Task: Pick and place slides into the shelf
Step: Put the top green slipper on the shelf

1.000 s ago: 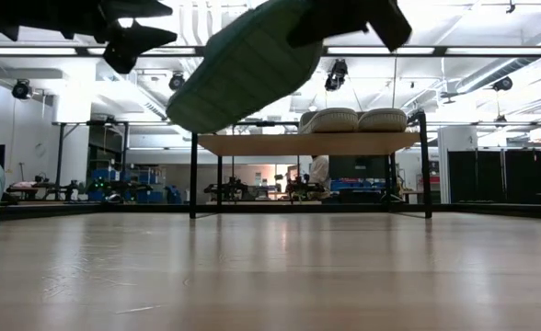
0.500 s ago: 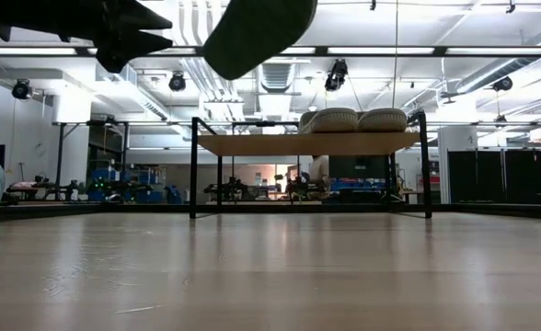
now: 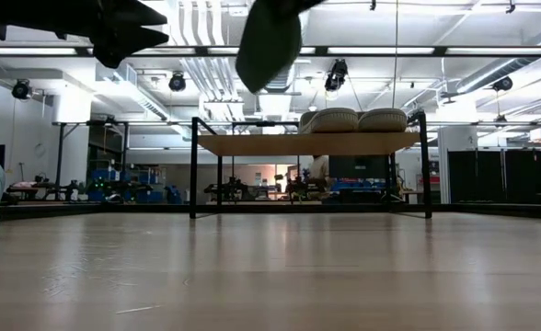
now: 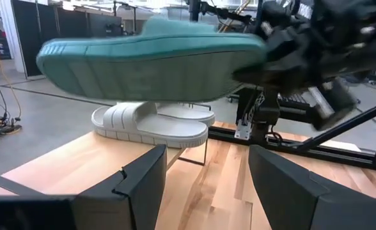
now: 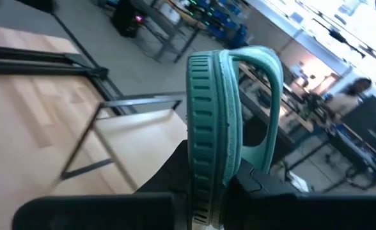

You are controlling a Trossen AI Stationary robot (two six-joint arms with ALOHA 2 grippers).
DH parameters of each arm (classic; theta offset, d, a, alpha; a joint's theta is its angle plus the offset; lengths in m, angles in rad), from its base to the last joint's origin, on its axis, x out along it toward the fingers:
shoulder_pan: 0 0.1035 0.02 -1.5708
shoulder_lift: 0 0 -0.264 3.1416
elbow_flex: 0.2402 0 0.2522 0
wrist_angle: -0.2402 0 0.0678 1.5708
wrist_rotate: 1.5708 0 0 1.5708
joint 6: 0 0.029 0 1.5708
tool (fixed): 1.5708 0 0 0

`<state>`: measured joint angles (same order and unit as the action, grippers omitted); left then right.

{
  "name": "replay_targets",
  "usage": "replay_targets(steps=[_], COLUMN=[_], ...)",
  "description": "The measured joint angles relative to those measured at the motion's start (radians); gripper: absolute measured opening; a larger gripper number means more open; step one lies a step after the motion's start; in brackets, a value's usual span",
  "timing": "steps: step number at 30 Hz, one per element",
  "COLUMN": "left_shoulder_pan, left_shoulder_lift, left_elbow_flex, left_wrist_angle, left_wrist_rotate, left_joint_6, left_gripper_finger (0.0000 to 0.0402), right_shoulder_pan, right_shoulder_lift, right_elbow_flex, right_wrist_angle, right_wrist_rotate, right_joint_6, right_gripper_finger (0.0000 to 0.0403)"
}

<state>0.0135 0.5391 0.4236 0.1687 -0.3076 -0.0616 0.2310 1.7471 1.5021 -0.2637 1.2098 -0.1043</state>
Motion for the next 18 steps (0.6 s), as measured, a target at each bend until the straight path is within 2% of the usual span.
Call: replay_targets(steps=[7,18], left_shoulder_pan=[0.0,0.0], left_shoulder_lift=[-0.007,-0.005], left_elbow_flex=[0.0,-0.005], left_wrist_angle=[-0.003,-0.007], left_wrist_rotate=[0.0,0.0], left_joint_6=[0.0,0.0], left_gripper_finger=[0.0207,0.0207], right_shoulder_pan=[-0.073,-0.081], right_shoulder_lift=[0.068,0.12], right_elbow_flex=[0.0,0.002], right_wrist_angle=[0.016,0.015], right_wrist_rotate=[0.007,0.06], right_joint_6=[0.0,-0.034], right_gripper_finger=[0.0032,0.0032])
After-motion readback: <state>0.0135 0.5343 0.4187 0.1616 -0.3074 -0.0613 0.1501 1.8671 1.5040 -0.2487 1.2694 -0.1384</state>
